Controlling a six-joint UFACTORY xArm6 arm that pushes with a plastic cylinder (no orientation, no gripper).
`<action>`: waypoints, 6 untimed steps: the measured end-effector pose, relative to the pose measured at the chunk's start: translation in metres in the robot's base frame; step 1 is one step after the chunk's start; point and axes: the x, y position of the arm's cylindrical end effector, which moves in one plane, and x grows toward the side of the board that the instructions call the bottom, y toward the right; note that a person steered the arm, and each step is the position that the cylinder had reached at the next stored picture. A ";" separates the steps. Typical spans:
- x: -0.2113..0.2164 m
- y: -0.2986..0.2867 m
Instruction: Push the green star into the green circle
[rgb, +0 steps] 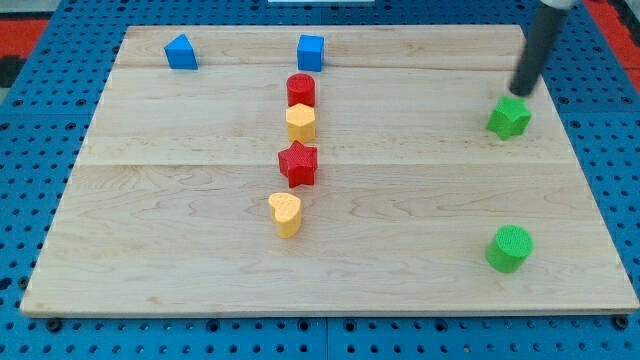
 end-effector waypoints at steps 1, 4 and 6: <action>0.049 -0.055; 0.093 -0.065; 0.053 -0.106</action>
